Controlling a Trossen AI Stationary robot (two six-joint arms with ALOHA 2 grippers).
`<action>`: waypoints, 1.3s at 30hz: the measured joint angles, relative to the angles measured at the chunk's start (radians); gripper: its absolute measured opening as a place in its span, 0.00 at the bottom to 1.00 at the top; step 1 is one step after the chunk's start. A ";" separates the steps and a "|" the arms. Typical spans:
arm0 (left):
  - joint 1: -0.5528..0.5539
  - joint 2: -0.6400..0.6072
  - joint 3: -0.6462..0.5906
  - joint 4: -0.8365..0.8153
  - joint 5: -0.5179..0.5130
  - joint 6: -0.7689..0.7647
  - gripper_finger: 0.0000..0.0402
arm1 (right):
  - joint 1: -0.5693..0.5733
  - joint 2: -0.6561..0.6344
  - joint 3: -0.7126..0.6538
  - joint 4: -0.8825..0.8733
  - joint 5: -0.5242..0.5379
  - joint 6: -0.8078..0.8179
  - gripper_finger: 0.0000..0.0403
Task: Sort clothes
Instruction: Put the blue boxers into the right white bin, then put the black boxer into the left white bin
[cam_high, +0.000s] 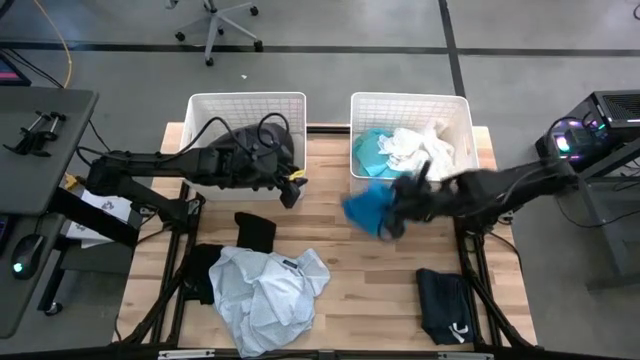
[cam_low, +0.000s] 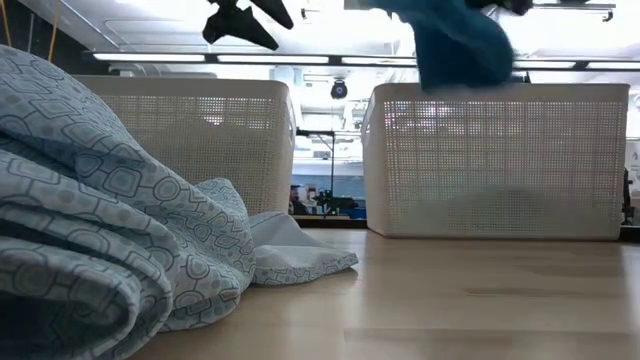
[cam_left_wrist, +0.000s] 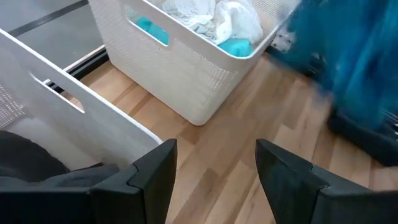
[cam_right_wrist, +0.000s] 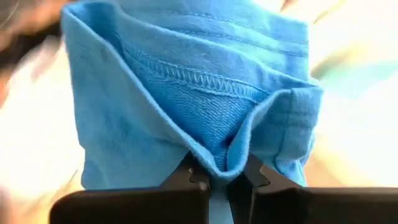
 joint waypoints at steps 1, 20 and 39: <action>-0.006 0.000 0.004 0.000 0.000 0.000 0.51 | -0.022 -0.001 0.057 -0.035 0.068 -0.044 0.03; -0.176 -0.006 0.107 -0.082 0.000 -0.086 0.51 | -1.021 0.072 -0.132 -0.139 -0.241 -0.533 0.14; -0.301 -0.004 0.001 -0.579 0.239 -0.804 0.51 | -0.947 -0.060 0.160 -0.037 -0.402 -0.511 0.65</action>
